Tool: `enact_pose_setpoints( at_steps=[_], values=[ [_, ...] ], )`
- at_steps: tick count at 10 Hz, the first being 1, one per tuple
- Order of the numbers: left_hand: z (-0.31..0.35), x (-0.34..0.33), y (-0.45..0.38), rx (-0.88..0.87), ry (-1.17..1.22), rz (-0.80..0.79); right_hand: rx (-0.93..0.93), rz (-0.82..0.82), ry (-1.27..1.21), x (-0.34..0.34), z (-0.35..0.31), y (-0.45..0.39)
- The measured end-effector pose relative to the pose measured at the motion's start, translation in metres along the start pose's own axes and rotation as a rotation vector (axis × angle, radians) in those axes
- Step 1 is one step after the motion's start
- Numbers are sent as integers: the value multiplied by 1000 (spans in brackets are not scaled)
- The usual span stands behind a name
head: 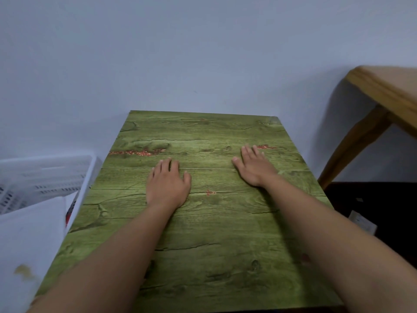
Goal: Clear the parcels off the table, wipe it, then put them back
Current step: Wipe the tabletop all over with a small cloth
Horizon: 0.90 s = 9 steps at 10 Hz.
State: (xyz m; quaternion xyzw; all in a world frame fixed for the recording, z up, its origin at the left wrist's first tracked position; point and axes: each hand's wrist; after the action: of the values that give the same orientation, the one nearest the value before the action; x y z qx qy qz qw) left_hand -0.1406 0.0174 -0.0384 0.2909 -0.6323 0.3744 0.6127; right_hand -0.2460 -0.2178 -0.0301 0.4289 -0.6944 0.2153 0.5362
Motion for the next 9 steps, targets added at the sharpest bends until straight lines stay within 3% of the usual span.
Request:
enact_pose_setpoints(
  at_steps=[1, 2, 3, 4, 5, 6, 7, 8, 9],
  values=[
    [-1, 0, -2, 5, 8, 0, 112, -40, 29, -12, -20, 13],
    [0, -1, -1, 0, 6, -4, 338, -148, 55, -13, -22, 28],
    [0, 0, -1, -2, 5, -4, 256, -123, 32, 2, 3, 16],
    [1, 0, 0, -1, -8, -1, 4, -26, -2, 8, 20, 1],
    [0, 0, -2, 1, -15, 3, 72, -77, 0, 0, 0, 6],
    [0, -1, -2, -1, -25, -2, 330, -166, 30, -7, -9, 24],
    [1, -1, -2, 4, -22, -8, 288, -120, 24, 6, 16, 17],
    [2, 0, -1, 0, -25, -1, -65, 1, -28, 12, 31, 3],
    [1, 1, -2, -2, -34, 0, -120, 5, -40, -1, 6, 6]
  ],
)
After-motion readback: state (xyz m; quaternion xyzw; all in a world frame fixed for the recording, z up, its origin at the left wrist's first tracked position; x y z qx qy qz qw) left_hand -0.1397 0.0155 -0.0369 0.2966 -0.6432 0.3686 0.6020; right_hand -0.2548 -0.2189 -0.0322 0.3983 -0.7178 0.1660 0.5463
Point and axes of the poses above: each hand's wrist, its own y-axis away from the middle knuckle, its own x-axis out of the back of the hand, z = x × y, and after that the axes turned 13 degrees about -y, right-handed
